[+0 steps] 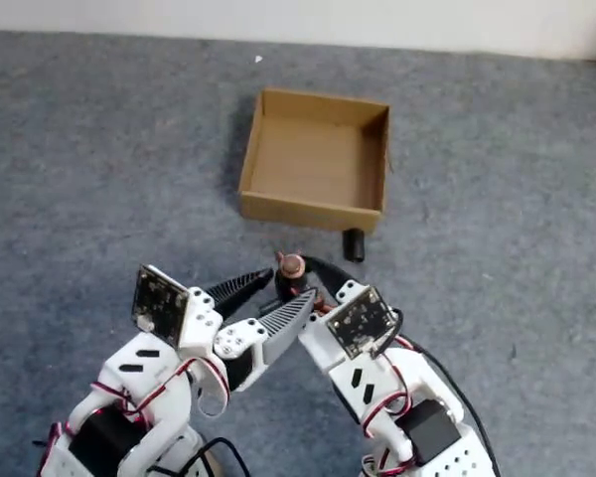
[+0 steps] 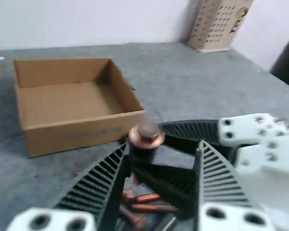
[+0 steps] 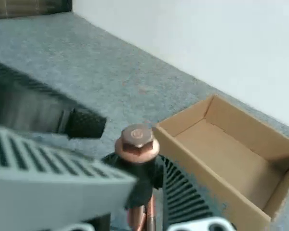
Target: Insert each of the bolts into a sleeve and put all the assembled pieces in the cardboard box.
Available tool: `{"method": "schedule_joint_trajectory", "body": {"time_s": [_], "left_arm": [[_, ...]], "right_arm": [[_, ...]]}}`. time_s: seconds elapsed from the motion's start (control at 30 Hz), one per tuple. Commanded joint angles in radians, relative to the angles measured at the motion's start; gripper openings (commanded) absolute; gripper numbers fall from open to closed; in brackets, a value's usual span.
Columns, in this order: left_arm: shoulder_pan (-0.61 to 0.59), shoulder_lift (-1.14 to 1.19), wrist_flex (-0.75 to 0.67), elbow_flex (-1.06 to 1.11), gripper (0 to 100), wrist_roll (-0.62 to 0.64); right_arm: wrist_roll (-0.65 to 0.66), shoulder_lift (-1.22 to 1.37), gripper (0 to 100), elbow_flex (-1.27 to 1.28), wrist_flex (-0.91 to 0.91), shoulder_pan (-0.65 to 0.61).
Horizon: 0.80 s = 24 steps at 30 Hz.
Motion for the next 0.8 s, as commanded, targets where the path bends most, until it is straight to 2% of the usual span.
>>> {"method": "schedule_joint_trajectory", "body": {"time_s": [0.0,0.13,0.2,0.3,0.37,0.47,0.53,0.77], "left_arm": [[-0.062,-0.010,0.037,-0.016,24,-0.124],[-0.199,-0.010,0.083,-0.059,24,-0.238],[-0.291,-0.010,0.109,-0.074,24,-0.255],[-0.410,-0.010,0.132,-0.065,24,-0.247],[-0.466,-0.010,0.153,-0.054,20,-0.247],[-0.529,-0.010,0.155,-0.021,9,-0.247],[-0.568,-0.010,0.157,0.007,1,-0.250],[-0.688,-0.010,0.150,0.145,1,-0.249]], "right_arm": [[0.000,-0.015,0.5,-0.061,-0.030,0.013],[-0.058,-0.005,0.5,-0.061,-0.030,0.076],[-0.097,-0.002,0.5,-0.061,-0.018,0.145],[-0.064,-0.002,0.5,-0.068,0.102,0.202],[-0.048,-0.001,0.5,-0.087,0.150,0.220],[-0.040,0.035,0.5,-0.137,0.188,0.236],[-0.040,0.120,0.5,-0.214,0.209,0.245],[-0.046,0.654,0.5,-0.607,0.223,0.245]]}}
